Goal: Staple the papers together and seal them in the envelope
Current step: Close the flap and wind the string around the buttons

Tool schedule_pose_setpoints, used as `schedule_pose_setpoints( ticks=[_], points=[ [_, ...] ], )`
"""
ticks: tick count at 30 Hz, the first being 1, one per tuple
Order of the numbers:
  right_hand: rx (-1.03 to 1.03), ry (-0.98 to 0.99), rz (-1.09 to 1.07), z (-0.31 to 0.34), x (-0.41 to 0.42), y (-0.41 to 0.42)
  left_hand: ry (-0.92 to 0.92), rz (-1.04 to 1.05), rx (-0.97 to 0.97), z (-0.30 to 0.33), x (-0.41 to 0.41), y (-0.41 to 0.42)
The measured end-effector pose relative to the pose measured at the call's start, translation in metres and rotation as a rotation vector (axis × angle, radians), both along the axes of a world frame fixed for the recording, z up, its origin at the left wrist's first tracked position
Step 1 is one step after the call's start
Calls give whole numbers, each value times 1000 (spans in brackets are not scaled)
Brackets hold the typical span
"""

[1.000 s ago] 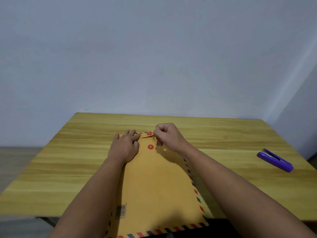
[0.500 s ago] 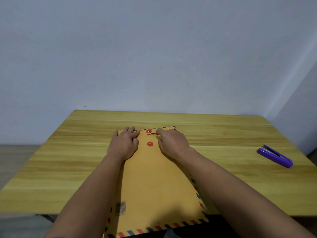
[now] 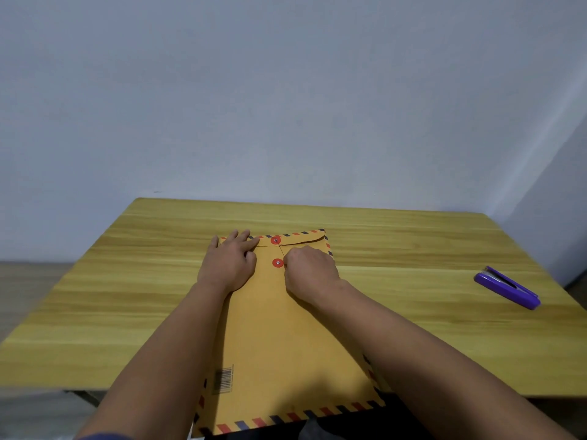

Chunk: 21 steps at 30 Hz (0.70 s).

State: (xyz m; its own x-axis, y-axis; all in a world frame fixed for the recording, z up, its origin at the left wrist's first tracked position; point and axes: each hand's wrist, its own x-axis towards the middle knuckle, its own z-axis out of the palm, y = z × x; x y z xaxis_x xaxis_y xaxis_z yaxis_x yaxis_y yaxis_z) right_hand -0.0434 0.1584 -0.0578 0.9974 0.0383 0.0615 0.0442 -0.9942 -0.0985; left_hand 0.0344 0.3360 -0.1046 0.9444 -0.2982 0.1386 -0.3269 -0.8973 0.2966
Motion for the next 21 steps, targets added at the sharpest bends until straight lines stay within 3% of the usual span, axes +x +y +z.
schedule_pose_setpoints(
  ticks=[11,21],
  points=[
    [8,34,-45,12,-12,10,-7,2,-3,3,-2,1],
    [227,61,-112,10,-4,11,0,7,-12,3,-2,0]
  ],
)
